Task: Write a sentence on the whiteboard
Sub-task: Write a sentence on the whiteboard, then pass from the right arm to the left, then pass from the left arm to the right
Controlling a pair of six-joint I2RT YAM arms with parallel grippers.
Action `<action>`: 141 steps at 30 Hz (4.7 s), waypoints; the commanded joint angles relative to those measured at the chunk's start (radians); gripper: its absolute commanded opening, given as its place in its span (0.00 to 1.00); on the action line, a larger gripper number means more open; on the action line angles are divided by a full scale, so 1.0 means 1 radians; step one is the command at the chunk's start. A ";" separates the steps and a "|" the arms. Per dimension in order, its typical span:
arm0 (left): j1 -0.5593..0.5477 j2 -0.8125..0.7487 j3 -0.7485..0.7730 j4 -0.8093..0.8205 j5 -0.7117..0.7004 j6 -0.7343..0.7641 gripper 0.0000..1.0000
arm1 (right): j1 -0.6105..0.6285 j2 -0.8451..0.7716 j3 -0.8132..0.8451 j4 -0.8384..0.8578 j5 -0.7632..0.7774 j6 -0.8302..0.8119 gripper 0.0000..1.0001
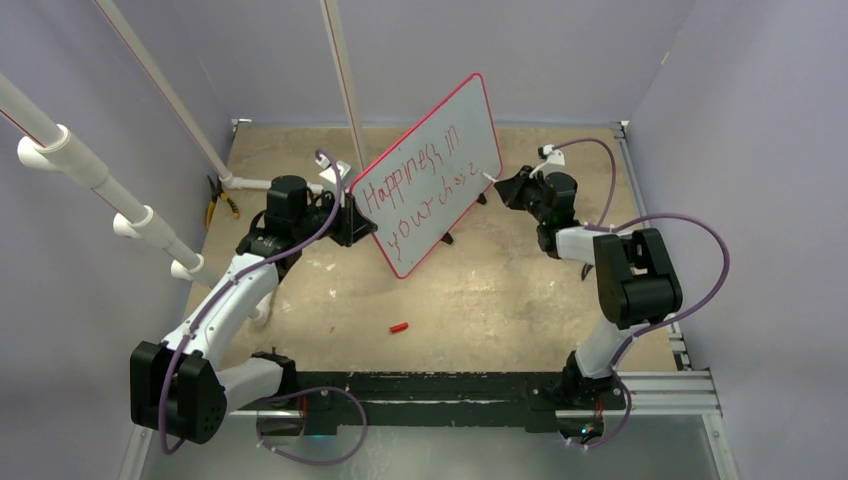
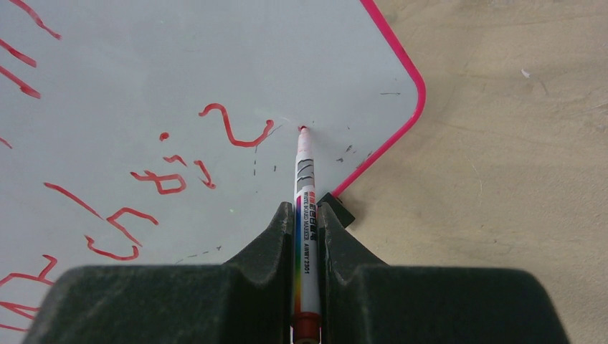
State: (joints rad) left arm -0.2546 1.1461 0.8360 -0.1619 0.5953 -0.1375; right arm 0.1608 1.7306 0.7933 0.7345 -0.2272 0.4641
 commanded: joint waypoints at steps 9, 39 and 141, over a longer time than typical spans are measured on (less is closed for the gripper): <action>0.009 -0.004 0.009 0.036 -0.012 0.047 0.00 | 0.002 0.023 0.062 0.026 -0.032 -0.010 0.00; -0.013 -0.418 -0.083 0.084 -0.520 0.102 0.62 | 0.003 -0.479 0.027 -0.426 -0.142 -0.078 0.00; -0.558 -0.084 -0.319 0.691 -0.309 -0.388 0.00 | 0.425 -0.589 -0.123 -0.181 -0.458 0.134 0.59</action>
State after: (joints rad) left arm -0.8101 1.0565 0.5121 0.4744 0.2623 -0.5163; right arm 0.5861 1.1263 0.6800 0.4469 -0.6586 0.5606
